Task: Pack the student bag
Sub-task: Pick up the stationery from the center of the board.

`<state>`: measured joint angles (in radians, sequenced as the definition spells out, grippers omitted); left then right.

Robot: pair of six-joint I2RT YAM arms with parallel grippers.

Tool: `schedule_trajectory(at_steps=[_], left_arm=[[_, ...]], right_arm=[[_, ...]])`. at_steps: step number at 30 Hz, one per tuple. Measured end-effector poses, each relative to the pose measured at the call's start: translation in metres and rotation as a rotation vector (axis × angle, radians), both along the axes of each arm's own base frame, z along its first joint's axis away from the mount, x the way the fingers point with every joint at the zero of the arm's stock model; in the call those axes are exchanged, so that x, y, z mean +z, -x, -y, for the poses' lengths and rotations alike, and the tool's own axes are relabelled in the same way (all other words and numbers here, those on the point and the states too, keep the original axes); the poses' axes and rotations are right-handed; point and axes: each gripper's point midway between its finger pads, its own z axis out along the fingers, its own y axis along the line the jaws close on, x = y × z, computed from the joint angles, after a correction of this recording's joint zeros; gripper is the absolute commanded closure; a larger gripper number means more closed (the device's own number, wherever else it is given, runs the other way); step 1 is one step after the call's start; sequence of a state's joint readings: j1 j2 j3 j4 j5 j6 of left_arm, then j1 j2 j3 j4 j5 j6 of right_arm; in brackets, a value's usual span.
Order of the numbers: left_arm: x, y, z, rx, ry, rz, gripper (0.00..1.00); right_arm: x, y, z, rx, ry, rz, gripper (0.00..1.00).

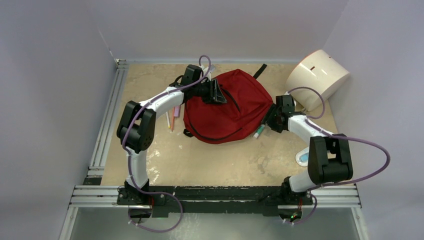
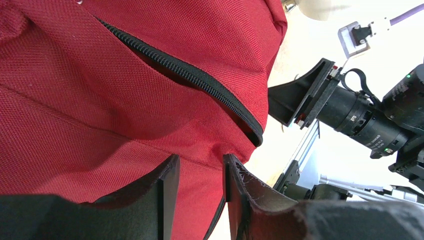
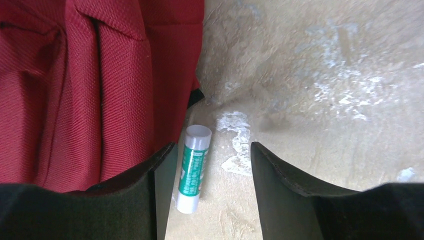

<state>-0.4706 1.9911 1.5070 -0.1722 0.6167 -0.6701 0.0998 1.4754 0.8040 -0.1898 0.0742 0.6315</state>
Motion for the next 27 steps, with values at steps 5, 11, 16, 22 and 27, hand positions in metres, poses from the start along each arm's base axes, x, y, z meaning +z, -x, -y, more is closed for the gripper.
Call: schedule_trajectory(at_steps=[5,11,16,22,27], left_arm=[[0.000,0.000,0.000,0.000,0.000,0.000,0.64],[0.000,0.000,0.000,0.000,0.000,0.000,0.64],[0.000,0.000,0.000,0.000,-0.001,0.000,0.64],[-0.001,-0.001,0.000,0.003,-0.003,0.002,0.63],[-0.002,-0.002,-0.003,0.013,-0.016,0.014,0.63]], right_arm=[[-0.011,0.005,-0.009,0.040,-0.010,-0.039,0.46],[-0.020,0.003,-0.017,0.077,-0.014,-0.061,0.54],[-0.023,-0.001,-0.018,0.090,0.025,-0.067,0.60],[-0.023,0.000,-0.014,0.102,0.071,-0.086,0.55],[-0.024,0.006,-0.012,0.123,0.094,-0.118,0.54]])
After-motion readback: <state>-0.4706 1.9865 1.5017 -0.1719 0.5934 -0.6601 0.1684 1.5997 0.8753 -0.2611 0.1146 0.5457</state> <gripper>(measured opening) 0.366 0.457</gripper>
